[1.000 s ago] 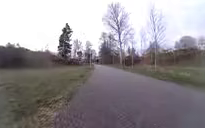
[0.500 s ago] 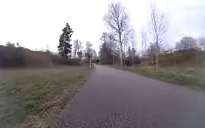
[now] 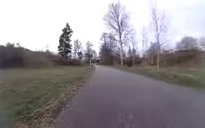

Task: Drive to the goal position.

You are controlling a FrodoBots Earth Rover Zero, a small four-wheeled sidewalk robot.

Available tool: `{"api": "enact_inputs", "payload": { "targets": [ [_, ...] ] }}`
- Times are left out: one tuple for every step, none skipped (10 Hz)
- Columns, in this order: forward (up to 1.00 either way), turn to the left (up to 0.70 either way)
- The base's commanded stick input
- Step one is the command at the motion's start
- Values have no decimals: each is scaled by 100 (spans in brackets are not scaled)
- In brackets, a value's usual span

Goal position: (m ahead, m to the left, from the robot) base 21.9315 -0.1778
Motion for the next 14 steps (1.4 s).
{"api": "enact_inputs", "payload": {
  "targets": [
    [70,0],
    [70,0],
    [70,0],
    [70,0],
    [70,0],
    [70,0],
    [70,0],
    [70,0],
    [70,0],
    [70,0],
    [70,0],
    [70,0],
    [70,0],
    [70,0]
  ]
}}
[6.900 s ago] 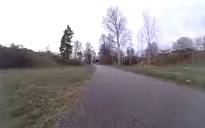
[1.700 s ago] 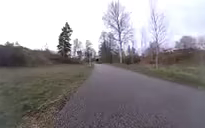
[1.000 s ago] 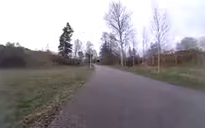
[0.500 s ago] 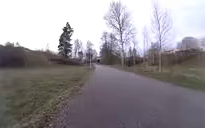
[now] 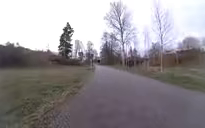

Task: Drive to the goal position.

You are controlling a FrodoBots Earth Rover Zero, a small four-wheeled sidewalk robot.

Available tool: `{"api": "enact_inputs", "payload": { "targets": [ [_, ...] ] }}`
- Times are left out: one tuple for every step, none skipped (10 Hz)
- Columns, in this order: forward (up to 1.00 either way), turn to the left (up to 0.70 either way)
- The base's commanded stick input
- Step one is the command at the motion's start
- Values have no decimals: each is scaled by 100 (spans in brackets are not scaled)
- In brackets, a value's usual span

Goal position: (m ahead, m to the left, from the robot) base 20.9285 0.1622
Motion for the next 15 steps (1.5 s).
{"api": "enact_inputs", "payload": {
  "targets": [
    [70,0],
    [70,0],
    [70,0],
    [70,0],
    [70,0],
    [70,0],
    [70,0],
    [70,0],
    [70,0],
    [70,0],
    [70,0],
    [70,0],
    [70,0],
    [70,0],
    [70,0]
  ]
}}
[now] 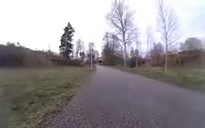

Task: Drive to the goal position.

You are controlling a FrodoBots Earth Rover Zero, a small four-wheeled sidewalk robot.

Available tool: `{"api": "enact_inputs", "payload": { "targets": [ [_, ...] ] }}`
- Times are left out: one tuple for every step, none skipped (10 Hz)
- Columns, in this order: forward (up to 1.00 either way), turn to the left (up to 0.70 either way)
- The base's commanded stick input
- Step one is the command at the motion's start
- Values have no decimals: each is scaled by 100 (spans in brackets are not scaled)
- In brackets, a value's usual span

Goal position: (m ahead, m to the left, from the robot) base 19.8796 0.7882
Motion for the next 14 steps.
{"api": "enact_inputs", "payload": {
  "targets": [
    [70,0],
    [70,0],
    [70,0],
    [70,0],
    [70,0],
    [70,0],
    [70,0],
    [70,0],
    [70,0],
    [70,0],
    [70,0],
    [70,-3],
    [70,-10],
    [70,-18]
  ]
}}
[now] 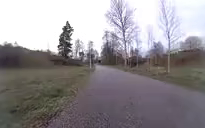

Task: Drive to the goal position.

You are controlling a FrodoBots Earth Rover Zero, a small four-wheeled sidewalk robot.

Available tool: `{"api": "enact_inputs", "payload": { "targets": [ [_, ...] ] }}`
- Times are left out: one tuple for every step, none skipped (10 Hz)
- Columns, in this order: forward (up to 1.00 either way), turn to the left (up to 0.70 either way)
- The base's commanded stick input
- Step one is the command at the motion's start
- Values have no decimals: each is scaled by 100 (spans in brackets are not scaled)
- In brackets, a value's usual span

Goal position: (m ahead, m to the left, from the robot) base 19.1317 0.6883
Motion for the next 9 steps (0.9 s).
{"api": "enact_inputs", "payload": {
  "targets": [
    [70,-25],
    [70,0],
    [70,0],
    [70,0],
    [70,0],
    [70,0],
    [70,0],
    [70,0],
    [70,0]
  ]
}}
